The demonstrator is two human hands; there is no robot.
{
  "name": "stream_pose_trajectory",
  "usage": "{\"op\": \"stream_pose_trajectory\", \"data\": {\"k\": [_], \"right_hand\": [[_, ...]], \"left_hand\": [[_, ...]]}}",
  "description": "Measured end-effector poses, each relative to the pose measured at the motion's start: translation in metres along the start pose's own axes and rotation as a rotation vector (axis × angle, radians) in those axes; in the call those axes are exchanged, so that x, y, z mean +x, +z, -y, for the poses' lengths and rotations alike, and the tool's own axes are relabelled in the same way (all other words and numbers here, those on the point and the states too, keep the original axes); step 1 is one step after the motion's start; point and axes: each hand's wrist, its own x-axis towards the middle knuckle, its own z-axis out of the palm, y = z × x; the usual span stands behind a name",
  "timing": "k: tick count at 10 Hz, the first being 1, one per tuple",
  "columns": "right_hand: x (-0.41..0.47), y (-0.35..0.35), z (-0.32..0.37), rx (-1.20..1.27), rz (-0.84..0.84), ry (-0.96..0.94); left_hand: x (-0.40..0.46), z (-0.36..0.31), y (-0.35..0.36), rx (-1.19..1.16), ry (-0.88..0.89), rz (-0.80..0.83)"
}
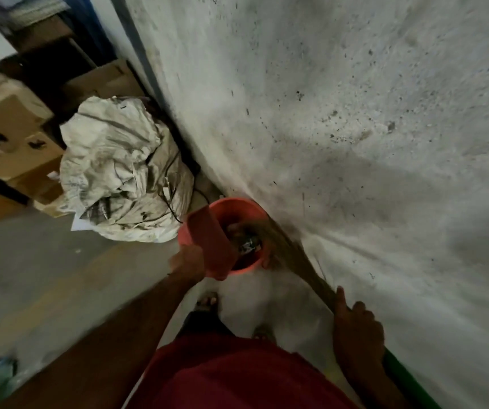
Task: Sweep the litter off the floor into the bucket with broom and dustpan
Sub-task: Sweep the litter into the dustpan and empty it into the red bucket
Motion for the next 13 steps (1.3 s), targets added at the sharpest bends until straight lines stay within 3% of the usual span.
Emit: {"op": "stream_pose_trajectory", "data": {"k": [1,2,4,5,6,8,9,11,12,13], "right_hand": [[0.0,0.008,-0.019,0.07,0.028,0.035],[-0.002,0.011,-0.037,0.173,0.073,0.019],[-0.012,0.01,-0.05,0.412,0.142,-0.173],[-0.012,0.002,-0.035,0.428,0.164,-0.285],[-0.021,-0.009,-0.008,0.436,0.174,-0.336],[-0.051,-0.027,0.043,0.499,0.172,-0.517],[-0.067,-0.028,0.068,0.433,0.164,-0.647],[-0.122,-0.034,0.126,0.297,0.193,-0.885],[-0.148,-0.014,0.157,0.189,0.256,-0.944],[-0.18,0.0,0.178,0.088,0.175,-1.032]], "left_hand": [[0.076,0.131,0.09,0.208,-0.142,0.027],[0.028,0.131,0.095,0.259,-0.325,0.118],[-0.038,0.122,0.084,0.152,-0.239,0.159],[-0.078,0.119,0.077,0.086,-0.224,0.082],[-0.113,0.13,0.073,0.038,-0.315,-0.054],[-0.182,0.171,0.066,-0.021,-0.529,-0.159],[-0.222,0.204,0.072,-0.119,-0.684,-0.239],[-0.31,0.335,0.136,-0.38,-0.906,-0.353],[-0.373,0.346,0.144,-0.476,-1.002,-0.439],[-0.431,0.368,0.161,-0.567,-1.086,-0.486]]}}
